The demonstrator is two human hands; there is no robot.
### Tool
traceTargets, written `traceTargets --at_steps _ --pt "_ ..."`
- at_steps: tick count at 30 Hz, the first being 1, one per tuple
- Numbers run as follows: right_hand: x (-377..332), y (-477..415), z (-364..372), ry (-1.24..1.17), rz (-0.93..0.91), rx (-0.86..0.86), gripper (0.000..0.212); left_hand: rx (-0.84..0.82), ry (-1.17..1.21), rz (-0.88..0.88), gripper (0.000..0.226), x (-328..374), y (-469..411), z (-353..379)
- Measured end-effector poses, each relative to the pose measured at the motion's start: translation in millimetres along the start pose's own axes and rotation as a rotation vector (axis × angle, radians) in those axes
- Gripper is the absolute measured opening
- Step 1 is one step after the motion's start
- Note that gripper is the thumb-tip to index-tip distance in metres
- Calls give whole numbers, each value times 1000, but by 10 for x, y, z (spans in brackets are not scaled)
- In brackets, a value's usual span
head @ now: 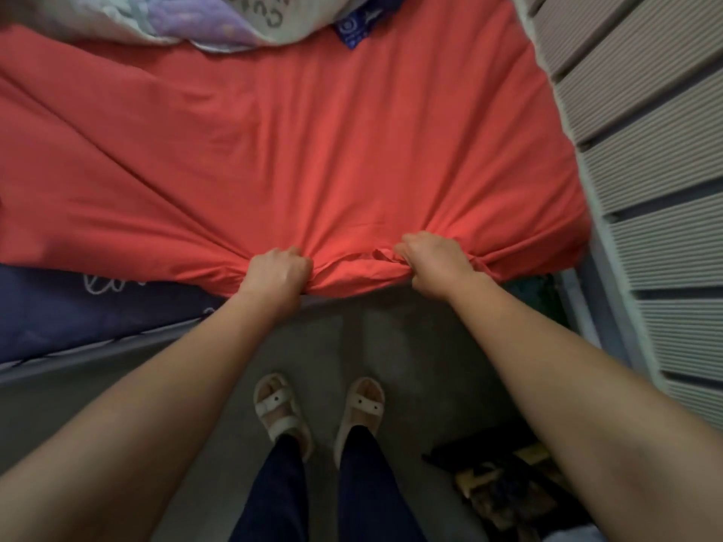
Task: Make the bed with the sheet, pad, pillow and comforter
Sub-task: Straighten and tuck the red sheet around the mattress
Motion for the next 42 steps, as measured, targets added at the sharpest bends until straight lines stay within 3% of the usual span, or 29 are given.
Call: traceTargets --at_steps 6,10,14,17,21,24,27,30,34,37,40,42 --pt "236 21 -183 -75 23 147 36 169 191 126 77 568 -170 -172" --pt "553 113 -361 -58 75 220 33 190 150 104 82 835 -403 -359" --pt "1001 299 -369 -192 226 274 49 135 28 129 81 974 -578 -421" --pt "1440 542 -241 -424 494 347 69 129 32 124 71 1017 -647 -435" --pt "1958 982 114 -757 1097 447 86 128 88 117 57 1017 -696 -484" --pt "2039 1102 582 -1335 1428 375 102 131 100 141 58 1038 -715 -516" --pt "1899 835 784 -1954 1306 303 64 154 86 168 58 1081 -725 -530" --pt "1820 582 578 -2176 1083 291 43 164 90 175 56 1102 -736 -545" --pt "1821 515 330 -2262 976 393 20 160 42 203 35 1169 -690 -547" --pt "1905 605 305 -2251 991 604 34 166 40 225 32 1276 -601 -608" --pt "2188 917 383 -1964 1149 976 23 225 35 312 36 1487 -489 -733" --pt "2278 1050 494 -1793 1193 977 25 197 8 367 43 1629 -463 -741"
Point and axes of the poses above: each hand's wrist, its own y-axis away from the middle knuckle, its own z-axis out of the palm, x = y × z, the point moved 8 cm from there along -y, towards the middle knuckle, and after that the axes turned 1 degree about -x, right-handed, at the moved point
